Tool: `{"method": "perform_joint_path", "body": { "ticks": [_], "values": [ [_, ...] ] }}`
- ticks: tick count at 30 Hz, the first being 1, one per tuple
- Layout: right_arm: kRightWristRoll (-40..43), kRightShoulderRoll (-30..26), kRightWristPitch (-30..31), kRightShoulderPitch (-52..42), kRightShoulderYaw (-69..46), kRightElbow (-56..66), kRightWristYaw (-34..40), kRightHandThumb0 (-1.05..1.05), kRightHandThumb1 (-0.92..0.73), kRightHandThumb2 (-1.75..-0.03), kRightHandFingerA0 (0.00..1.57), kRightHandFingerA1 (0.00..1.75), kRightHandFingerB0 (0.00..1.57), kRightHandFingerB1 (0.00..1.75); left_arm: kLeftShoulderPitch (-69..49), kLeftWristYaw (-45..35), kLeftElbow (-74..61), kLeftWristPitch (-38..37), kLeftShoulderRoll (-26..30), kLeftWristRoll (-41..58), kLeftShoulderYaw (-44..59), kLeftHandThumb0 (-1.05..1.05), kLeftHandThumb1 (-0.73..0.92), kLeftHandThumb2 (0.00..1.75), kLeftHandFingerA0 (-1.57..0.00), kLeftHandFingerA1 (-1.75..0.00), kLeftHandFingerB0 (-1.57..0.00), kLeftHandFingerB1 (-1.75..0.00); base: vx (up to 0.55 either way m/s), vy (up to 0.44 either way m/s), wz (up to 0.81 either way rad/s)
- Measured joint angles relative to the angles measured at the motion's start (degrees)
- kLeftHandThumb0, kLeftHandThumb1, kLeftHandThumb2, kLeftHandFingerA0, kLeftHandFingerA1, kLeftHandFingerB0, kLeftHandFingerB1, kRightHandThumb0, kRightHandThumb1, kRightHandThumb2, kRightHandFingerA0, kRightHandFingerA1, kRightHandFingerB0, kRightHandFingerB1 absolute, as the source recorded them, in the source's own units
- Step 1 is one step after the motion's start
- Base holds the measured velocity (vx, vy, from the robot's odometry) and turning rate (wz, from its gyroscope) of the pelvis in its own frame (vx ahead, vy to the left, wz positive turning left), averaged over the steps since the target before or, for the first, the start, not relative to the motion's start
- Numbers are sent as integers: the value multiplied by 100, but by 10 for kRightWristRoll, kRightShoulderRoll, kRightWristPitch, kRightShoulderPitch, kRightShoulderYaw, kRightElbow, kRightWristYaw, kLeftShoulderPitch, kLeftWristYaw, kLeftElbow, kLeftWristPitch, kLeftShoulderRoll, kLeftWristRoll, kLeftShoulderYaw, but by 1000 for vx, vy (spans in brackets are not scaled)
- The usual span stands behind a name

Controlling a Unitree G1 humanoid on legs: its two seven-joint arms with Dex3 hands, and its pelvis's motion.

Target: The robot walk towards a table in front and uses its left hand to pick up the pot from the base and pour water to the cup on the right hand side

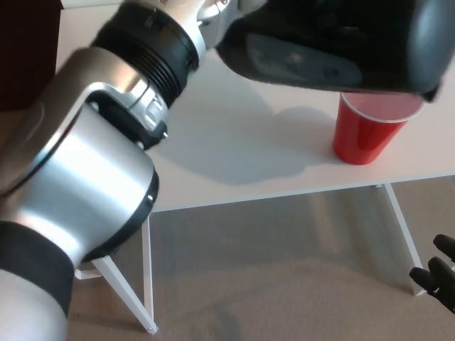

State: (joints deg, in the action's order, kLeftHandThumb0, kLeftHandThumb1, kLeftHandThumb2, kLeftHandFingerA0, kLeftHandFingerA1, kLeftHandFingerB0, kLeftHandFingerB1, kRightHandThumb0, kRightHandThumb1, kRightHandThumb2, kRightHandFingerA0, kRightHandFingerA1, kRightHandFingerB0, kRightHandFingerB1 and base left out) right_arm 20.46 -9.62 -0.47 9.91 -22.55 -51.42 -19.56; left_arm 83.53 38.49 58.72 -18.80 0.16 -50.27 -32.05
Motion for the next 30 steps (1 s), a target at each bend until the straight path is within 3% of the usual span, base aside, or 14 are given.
{"method": "perform_joint_path", "body": {
  "ticks": [1,5,6,7,9,10,11,12,13,16,21,24,25,30],
  "values": [
    [0,0,0,0,0,0,0,-38,-37,-66,72,58,61,54,-4,-7,-2,1,-6,7,15,-25,40,81,-119,-137,-93,-113,0,0,0],
    [0,3,0,0,0,0,0,-38,-37,-66,72,58,61,54,-17,-31,-16,15,-28,35,74,-25,40,81,-119,-137,-93,-113,0,0,0],
    [0,3,0,0,0,0,0,-38,-37,-66,69,57,59,54,-21,-39,-21,20,-34,44,93,-23,57,57,-85,-122,-78,-60,0,0,0],
    [0,4,0,0,0,0,0,-39,-37,-66,68,57,58,53,-24,-43,-23,23,-37,49,103,-25,57,60,-88,-150,-76,-91,0,0,0],
    [0,4,0,-1,0,0,0,-39,-37,-66,68,57,58,53,-35,-56,-32,31,-48,67,136,-25,57,60,-88,-150,-76,-91,0,0,0],
    [0,4,0,-1,1,0,0,-29,-45,-53,68,48,63,45,-40,-61,-35,35,-51,75,149,-24,59,58,-88,-169,-74,-147,0,0,0],
    [0,5,0,-1,1,0,0,-29,-45,-53,68,48,63,45,-43,-65,-38,38,-53,81,158,-24,59,58,-88,-169,-74,-147,0,0,0],
    [0,5,0,-1,1,0,0,-28,-46,-54,70,48,64,45,-48,-70,-41,42,-56,89,172,-23,60,58,-93,-154,-80,-90,0,0,0],
    [0,5,0,-1,1,0,0,-30,-44,-53,75,50,65,46,-54,-77,-44,46,-58,99,190,-28,60,57,-97,-102,-89,-83,0,0,0],
    [0,5,0,-1,1,0,0,-29,-45,-53,69,49,63,46,-70,-90,-50,62,-66,122,232,-27,60,58,-97,-76,-92,-119,0,0,0],
    [0,6,0,-1,1,0,0,-29,-46,-54,66,49,61,46,-109,-114,-61,90,-72,161,301,-24,61,59,-91,-125,-82,-108,0,0,0],
    [0,7,0,-1,2,0,0,-28,-47,-54,68,50,62,46,-130,-131,-65,110,-73,192,346,-21,60,58,-87,-149,-74,-131,0,0,0],
    [0,8,0,-1,2,0,0,-28,-48,-54,69,50,64,47,-134,-135,-66,115,-74,198,356,-21,61,57,-83,-175,-67,-166,0,0,0],
    [0,8,0,0,2,0,0,-27,-49,-54,66,49,59,45,-156,-159,-76,141,-77,241,412,-20,64,57,-81,-175,-63,-169,0,0,0]
  ]
}}
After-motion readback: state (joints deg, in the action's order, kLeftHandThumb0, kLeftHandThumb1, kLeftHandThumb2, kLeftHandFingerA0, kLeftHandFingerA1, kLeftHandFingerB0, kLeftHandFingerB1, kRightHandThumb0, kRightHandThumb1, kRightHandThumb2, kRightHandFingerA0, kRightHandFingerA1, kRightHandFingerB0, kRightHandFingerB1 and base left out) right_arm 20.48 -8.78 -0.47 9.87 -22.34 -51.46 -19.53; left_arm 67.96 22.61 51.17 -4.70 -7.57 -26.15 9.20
